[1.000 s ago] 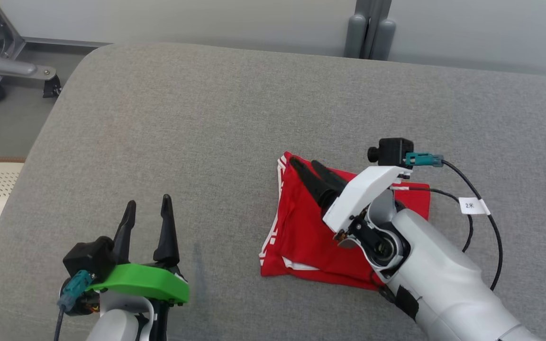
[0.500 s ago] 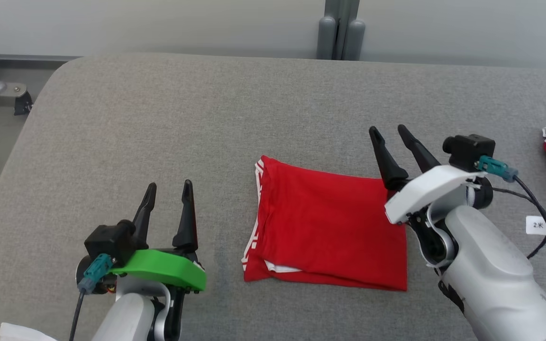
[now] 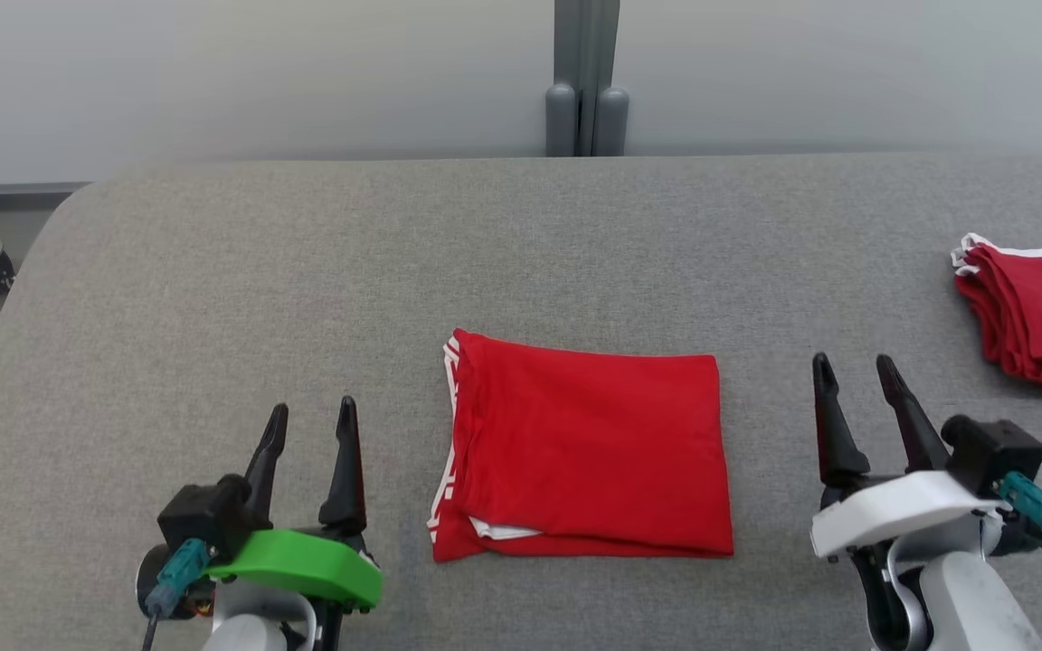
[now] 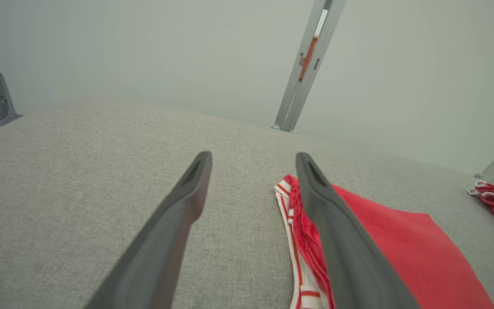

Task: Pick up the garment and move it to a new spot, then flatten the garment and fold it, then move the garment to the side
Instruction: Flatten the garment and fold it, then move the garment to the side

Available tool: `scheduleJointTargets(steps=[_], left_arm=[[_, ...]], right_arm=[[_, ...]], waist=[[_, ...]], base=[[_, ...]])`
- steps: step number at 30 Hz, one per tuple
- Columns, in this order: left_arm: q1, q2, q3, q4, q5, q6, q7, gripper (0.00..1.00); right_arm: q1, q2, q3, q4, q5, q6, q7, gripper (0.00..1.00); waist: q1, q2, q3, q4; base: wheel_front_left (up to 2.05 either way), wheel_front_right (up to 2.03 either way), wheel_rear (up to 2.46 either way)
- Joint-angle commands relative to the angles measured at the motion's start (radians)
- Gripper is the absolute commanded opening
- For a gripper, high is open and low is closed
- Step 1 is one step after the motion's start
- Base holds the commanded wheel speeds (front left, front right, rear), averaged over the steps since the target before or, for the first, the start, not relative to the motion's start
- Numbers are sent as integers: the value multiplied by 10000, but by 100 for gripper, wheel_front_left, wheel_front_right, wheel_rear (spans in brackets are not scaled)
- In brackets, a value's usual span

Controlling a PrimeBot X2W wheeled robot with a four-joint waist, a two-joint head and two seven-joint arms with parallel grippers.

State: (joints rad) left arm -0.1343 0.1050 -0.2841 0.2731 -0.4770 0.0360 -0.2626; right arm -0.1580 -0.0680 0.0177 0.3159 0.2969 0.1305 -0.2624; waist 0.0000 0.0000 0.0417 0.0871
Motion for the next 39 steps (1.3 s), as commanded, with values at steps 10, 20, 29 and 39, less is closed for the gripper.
scheduleJointTargets(steps=[10, 20, 29, 39], left_arm=[[993, -176, 786, 70, 686, -174, -24, 100], [964, -318, 1022, 266, 1105, -379, -24, 100], [859, -414, 1189, 418, 1273, -526, -24, 100], [657, -472, 1195, 451, 1468, -593, -26, 100]], right_arm=[[1152, 166, -351, -848, -458, 2, -4, 100], [1277, 167, -326, -706, -720, 2, -8, 100], [1229, 168, -349, -578, -747, 2, -12, 100], [641, 166, -334, -191, -189, 2, 1023, 100]], waist=[[0, 0, -435, -276], [0, 0, -426, -318], [0, 0, -395, -293], [0, 0, -102, -63]], base=[[0, 0, 0], [0, 0, 0], [0, 0, 0], [0, 0, 0]])
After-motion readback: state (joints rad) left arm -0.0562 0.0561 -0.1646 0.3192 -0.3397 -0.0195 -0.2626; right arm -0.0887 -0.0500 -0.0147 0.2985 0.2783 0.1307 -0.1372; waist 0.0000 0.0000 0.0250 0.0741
